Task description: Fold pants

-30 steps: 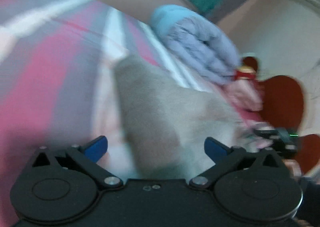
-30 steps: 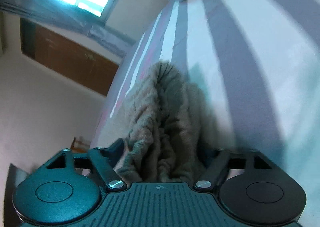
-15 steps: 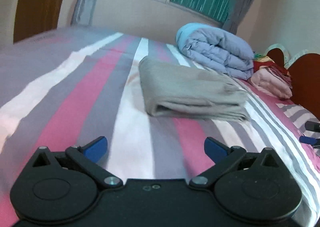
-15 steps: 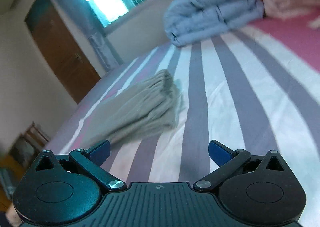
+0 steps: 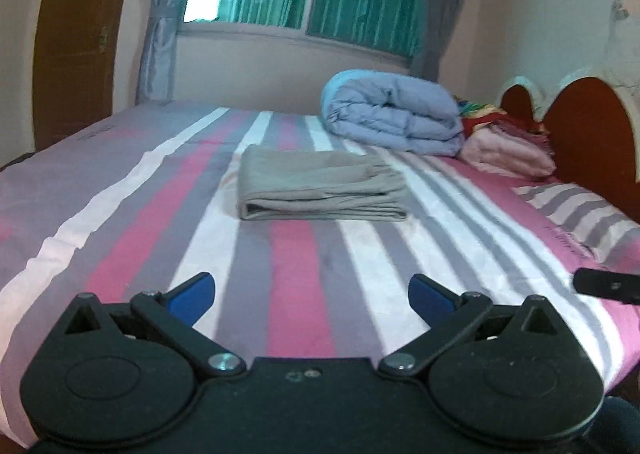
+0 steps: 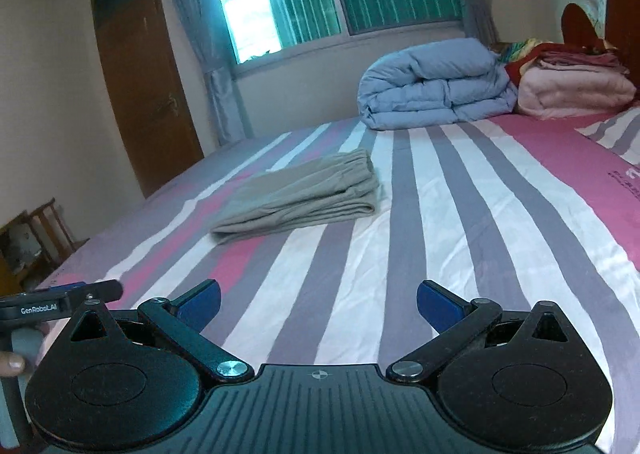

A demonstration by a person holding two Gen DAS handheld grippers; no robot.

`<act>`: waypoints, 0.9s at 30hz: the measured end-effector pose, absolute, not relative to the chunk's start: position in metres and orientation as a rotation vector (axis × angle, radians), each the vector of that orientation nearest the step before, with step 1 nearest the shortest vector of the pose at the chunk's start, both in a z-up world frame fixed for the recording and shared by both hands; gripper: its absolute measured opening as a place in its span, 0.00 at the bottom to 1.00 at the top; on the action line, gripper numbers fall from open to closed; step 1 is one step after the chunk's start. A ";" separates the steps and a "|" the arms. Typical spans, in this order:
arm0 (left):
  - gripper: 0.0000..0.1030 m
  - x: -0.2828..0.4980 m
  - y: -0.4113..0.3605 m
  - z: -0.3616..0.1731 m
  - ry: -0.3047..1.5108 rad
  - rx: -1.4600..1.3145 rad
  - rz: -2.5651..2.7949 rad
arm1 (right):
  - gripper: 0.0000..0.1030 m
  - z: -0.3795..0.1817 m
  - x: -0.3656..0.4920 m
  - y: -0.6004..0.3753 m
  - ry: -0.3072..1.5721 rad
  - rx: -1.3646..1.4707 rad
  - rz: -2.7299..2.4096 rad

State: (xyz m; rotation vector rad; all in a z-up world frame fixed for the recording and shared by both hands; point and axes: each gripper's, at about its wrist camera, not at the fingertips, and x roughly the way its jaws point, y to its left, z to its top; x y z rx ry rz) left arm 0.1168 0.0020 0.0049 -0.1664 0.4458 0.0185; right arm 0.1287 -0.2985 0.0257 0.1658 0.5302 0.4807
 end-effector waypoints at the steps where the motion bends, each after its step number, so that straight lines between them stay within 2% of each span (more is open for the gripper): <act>1: 0.94 0.109 -0.003 0.007 0.438 -0.156 0.015 | 1.00 0.028 0.120 -0.298 0.531 0.169 0.477; 11: 0.94 0.057 -0.027 0.015 0.356 -0.094 0.013 | 1.00 0.044 0.063 -0.302 0.435 0.134 0.485; 27: 0.94 0.045 -0.027 -0.010 0.314 -0.089 0.027 | 1.00 0.010 0.048 -0.296 0.400 0.107 0.478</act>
